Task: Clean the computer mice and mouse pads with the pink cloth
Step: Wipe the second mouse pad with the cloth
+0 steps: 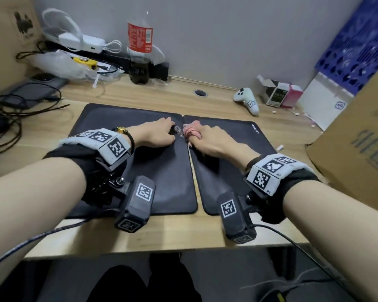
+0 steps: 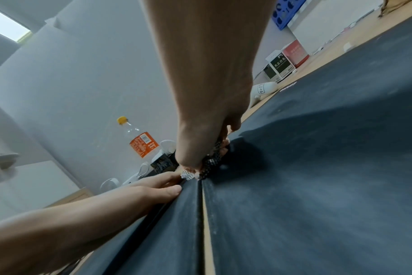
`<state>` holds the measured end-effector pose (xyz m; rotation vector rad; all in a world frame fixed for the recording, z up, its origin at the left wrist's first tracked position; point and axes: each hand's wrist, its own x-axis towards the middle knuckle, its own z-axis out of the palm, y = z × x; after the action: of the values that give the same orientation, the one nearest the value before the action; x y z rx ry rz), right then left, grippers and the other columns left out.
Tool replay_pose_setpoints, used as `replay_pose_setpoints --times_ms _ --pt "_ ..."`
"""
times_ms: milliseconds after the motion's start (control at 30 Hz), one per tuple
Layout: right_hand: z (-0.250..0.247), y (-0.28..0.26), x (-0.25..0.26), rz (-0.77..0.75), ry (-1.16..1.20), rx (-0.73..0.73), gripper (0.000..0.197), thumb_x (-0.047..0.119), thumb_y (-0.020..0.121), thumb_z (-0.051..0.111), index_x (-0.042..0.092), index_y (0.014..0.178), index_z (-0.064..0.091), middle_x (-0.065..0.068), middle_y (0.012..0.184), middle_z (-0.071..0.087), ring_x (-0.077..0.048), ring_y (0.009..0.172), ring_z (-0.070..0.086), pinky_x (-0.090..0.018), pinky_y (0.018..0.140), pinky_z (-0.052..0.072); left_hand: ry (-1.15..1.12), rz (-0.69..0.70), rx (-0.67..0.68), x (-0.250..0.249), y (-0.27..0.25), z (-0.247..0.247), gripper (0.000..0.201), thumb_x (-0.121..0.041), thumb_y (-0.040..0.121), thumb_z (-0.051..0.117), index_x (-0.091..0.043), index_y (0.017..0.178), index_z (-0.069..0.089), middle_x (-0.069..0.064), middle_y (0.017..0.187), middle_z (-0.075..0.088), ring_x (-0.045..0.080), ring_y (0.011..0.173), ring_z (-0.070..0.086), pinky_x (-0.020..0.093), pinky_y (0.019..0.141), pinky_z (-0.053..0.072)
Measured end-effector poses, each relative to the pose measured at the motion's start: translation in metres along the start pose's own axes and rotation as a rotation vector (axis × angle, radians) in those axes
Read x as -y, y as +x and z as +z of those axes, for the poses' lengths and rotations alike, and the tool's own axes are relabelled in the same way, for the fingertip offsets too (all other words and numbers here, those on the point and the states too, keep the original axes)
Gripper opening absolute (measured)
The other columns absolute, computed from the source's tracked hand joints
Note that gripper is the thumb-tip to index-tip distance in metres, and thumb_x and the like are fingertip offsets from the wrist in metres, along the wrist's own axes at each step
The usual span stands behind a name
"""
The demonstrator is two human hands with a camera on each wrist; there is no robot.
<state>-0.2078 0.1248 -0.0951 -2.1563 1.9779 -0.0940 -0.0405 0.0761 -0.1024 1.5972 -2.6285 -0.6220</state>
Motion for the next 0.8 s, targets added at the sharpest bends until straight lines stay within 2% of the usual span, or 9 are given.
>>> replay_pose_setpoints --times_ms 100,200,267,367,500,567,667,733,800 --pt "-0.004 -0.034 0.003 -0.033 0.02 0.037 0.037 0.026 0.095 0.037 0.026 0.13 0.049 -0.007 0.127 0.061 -0.037 0.108 0.055 -0.036 0.084 0.039 -0.018 -0.031 -0.011 -0.005 -0.005 0.001 0.042 -0.022 0.094 0.043 -0.005 0.132 0.04 0.015 0.137 0.042 0.034 0.123 0.045 0.043 0.101 0.037" --pt "-0.004 -0.054 0.001 -0.054 0.035 0.041 0.021 0.025 0.094 0.041 0.029 0.109 0.055 -0.002 0.114 0.066 -0.036 0.101 0.058 -0.034 0.08 0.04 -0.017 -0.02 -0.022 -0.007 -0.008 0.001 0.042 -0.017 0.093 0.04 -0.007 0.133 0.04 0.012 0.133 0.042 0.032 0.125 0.043 0.043 0.1 0.037" --pt "-0.001 -0.057 -0.003 -0.057 0.025 0.03 0.021 0.029 0.094 0.043 0.024 0.109 0.057 -0.003 0.111 0.068 -0.036 0.1 0.059 -0.036 0.082 0.045 -0.001 -0.002 -0.017 -0.008 -0.007 0.002 0.048 -0.015 0.094 0.039 -0.011 0.142 0.035 0.011 0.142 0.037 0.03 0.133 0.035 0.042 0.105 0.032" --pt "0.001 -0.049 -0.009 -0.052 0.009 0.013 0.025 0.035 0.095 0.047 0.023 0.112 0.06 -0.008 0.11 0.066 -0.037 0.101 0.058 -0.041 0.085 0.048 0.032 0.039 0.013 -0.007 -0.007 0.002 0.06 -0.015 0.096 0.035 -0.024 0.153 0.017 0.008 0.158 0.016 0.023 0.146 0.014 0.04 0.113 0.02" --pt "0.004 -0.022 -0.016 -0.049 0.043 -0.017 0.027 0.034 0.096 0.049 0.024 0.118 0.06 -0.009 0.113 0.063 -0.037 0.105 0.057 -0.04 0.085 0.046 0.067 0.057 0.029 -0.006 -0.008 0.002 0.059 -0.018 0.097 0.031 -0.032 0.153 0.014 0.005 0.16 0.01 0.019 0.148 0.007 0.037 0.115 0.015" --pt "0.005 -0.001 -0.02 -0.022 0.05 -0.039 0.03 0.034 0.096 0.047 0.022 0.122 0.058 -0.012 0.116 0.062 -0.038 0.107 0.056 -0.039 0.084 0.044 0.049 0.051 0.003 -0.005 -0.007 0.005 0.056 -0.021 0.098 0.031 -0.026 0.152 0.018 0.006 0.159 0.016 0.021 0.147 0.013 0.036 0.112 0.019" --pt "0.003 0.034 -0.02 -0.014 0.07 -0.053 0.017 0.031 0.094 0.046 0.02 0.103 0.057 -0.013 0.113 0.063 -0.039 0.103 0.056 -0.04 0.083 0.046 -0.024 0.009 -0.048 0.002 -0.005 0.007 0.053 -0.025 0.094 0.038 -0.014 0.144 0.021 0.009 0.15 0.033 0.034 0.132 0.041 0.034 0.096 0.033" --pt "0.002 0.053 -0.02 -0.018 0.082 -0.059 0.013 0.026 0.093 0.047 0.02 0.098 0.058 -0.013 0.108 0.065 -0.038 0.1 0.058 -0.038 0.078 0.045 -0.037 0.009 -0.046 0.005 -0.003 0.005 0.056 -0.026 0.092 0.041 -0.018 0.142 0.016 0.009 0.15 0.035 0.037 0.122 0.048 0.036 0.093 0.036" --pt "0.0 0.064 -0.022 -0.014 0.08 -0.063 0.019 0.023 0.093 0.047 0.017 0.103 0.062 -0.014 0.106 0.067 -0.037 0.098 0.059 -0.035 0.074 0.041 -0.005 0.056 0.0 -0.001 -0.002 0.003 0.05 -0.03 0.093 0.04 -0.031 0.139 0.02 0.008 0.146 0.038 0.037 0.123 0.044 0.04 0.095 0.033"
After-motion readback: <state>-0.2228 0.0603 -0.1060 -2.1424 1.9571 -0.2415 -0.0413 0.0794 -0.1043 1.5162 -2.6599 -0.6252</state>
